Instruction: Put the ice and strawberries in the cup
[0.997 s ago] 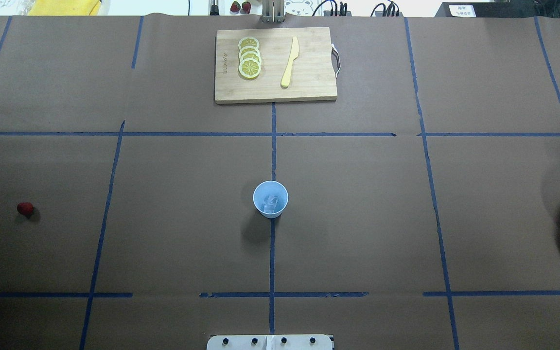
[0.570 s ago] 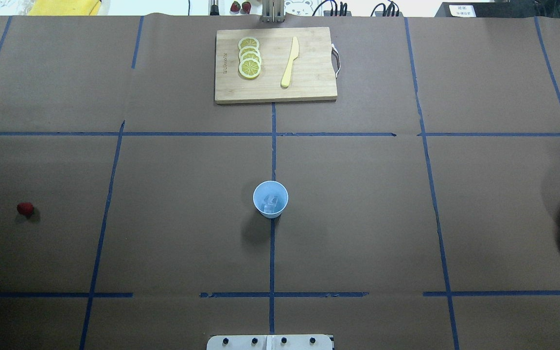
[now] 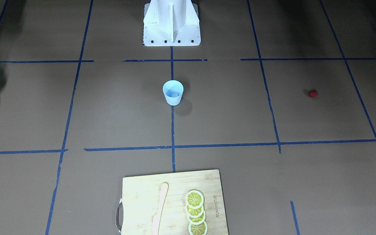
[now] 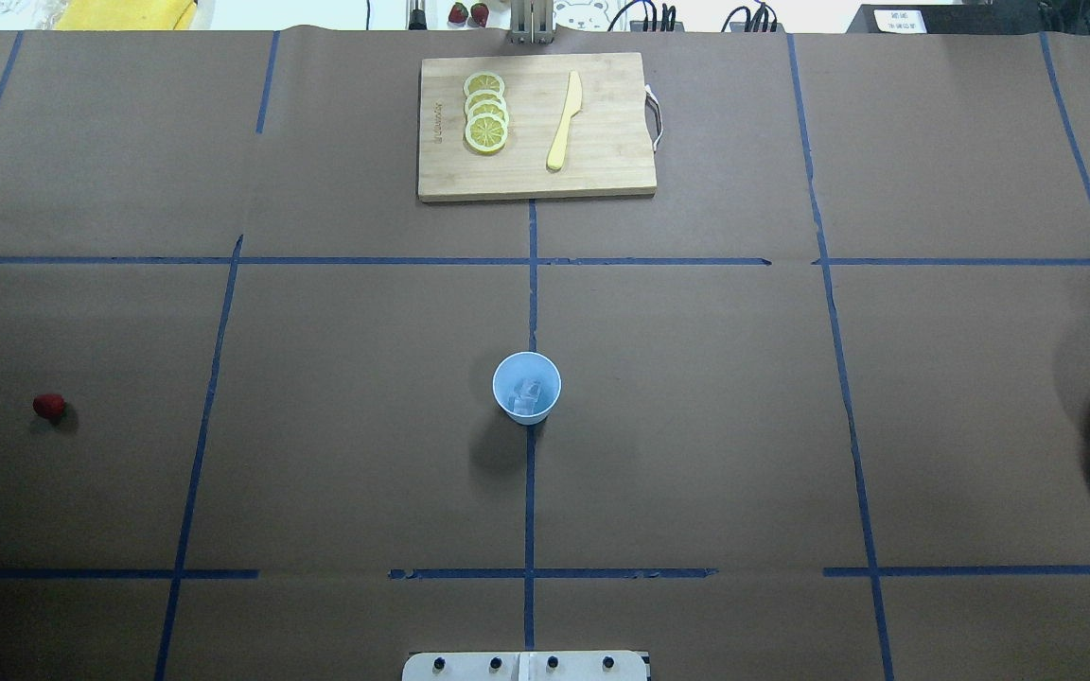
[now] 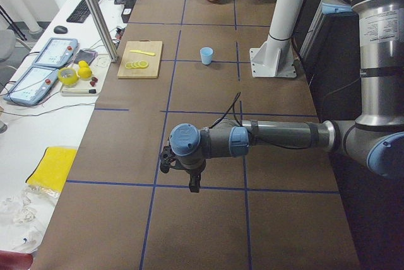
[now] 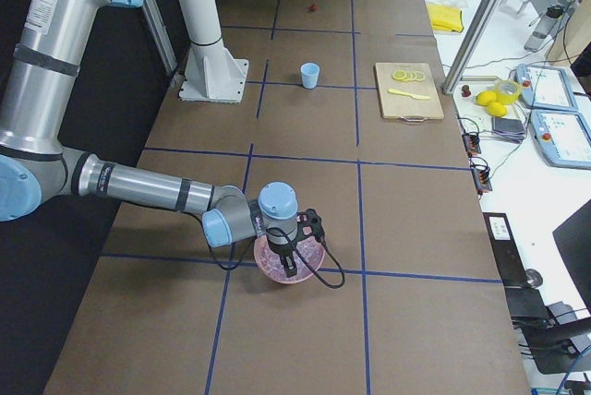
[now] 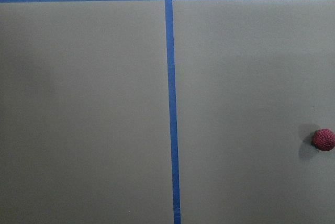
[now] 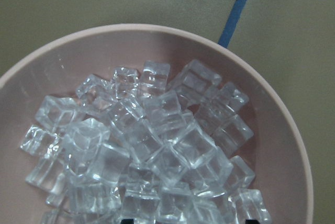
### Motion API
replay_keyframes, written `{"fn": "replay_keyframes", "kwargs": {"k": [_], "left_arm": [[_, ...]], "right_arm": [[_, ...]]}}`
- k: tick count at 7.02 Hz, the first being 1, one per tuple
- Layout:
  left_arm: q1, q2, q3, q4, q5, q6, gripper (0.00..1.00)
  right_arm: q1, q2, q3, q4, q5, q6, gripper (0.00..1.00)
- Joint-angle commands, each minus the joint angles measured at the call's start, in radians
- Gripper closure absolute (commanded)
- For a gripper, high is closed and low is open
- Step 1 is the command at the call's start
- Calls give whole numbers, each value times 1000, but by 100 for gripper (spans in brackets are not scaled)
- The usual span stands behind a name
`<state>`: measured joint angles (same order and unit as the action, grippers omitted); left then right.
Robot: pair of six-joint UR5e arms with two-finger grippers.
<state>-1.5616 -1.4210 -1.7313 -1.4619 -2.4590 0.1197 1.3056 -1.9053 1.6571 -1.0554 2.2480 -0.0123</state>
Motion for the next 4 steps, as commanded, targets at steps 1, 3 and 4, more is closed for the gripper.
{"fn": "replay_keyframes", "kwargs": {"k": [1,3,4], "left_arm": [[0,1,-1,0,0,0,0],[0,1,-1,0,0,0,0],[0,1,-1,0,0,0,0]], "right_arm": [[0,14,-16,0,-1,0,23],[0,14,-17,0,-1,0,25],[0,14,-17,0,1,-1,28]]}}
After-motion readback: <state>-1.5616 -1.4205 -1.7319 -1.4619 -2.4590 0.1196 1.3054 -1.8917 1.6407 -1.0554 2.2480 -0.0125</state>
